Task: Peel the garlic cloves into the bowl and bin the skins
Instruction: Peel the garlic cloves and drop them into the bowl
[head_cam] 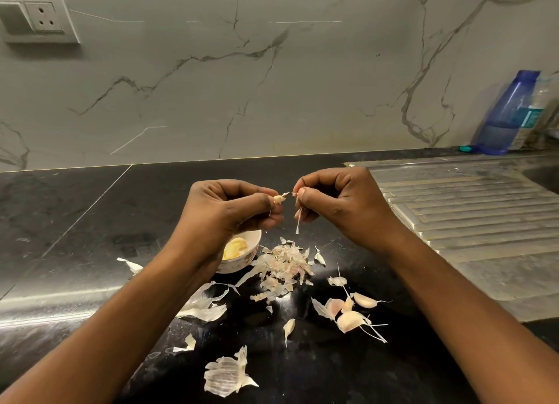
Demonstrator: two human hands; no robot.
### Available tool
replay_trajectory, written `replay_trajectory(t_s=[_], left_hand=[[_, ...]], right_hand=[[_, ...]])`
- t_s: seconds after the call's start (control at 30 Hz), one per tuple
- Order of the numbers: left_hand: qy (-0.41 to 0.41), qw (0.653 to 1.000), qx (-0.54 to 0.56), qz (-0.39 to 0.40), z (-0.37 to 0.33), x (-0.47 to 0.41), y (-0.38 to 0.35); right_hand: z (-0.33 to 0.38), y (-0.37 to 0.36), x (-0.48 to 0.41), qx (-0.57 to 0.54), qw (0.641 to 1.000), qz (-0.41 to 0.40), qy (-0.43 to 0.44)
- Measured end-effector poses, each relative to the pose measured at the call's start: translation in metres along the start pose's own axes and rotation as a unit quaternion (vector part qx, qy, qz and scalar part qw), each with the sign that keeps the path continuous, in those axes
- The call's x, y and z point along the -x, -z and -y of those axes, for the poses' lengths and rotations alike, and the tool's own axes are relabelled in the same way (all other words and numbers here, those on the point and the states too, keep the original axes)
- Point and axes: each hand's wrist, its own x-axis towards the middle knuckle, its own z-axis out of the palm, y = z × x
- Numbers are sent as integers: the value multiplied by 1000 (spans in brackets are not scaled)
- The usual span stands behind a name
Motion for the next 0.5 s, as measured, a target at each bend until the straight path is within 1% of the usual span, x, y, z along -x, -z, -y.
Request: replay_trajectory(t_s=[0.1,0.23,0.4,0.5], left_hand=[[-10,1000,-1,-1,0,0,2],[-30,999,-37,7,1,1,1],[-48,996,-69,15,0,3,-1],[-53,996,-72,14,0,3,0]], right_hand=[[2,3,0,-24,999,2,-26],[4,0,3,-65,996,43,-48],[4,-2,2,-39,998,44,-35],[3,-2,2,-44,997,48,-37]])
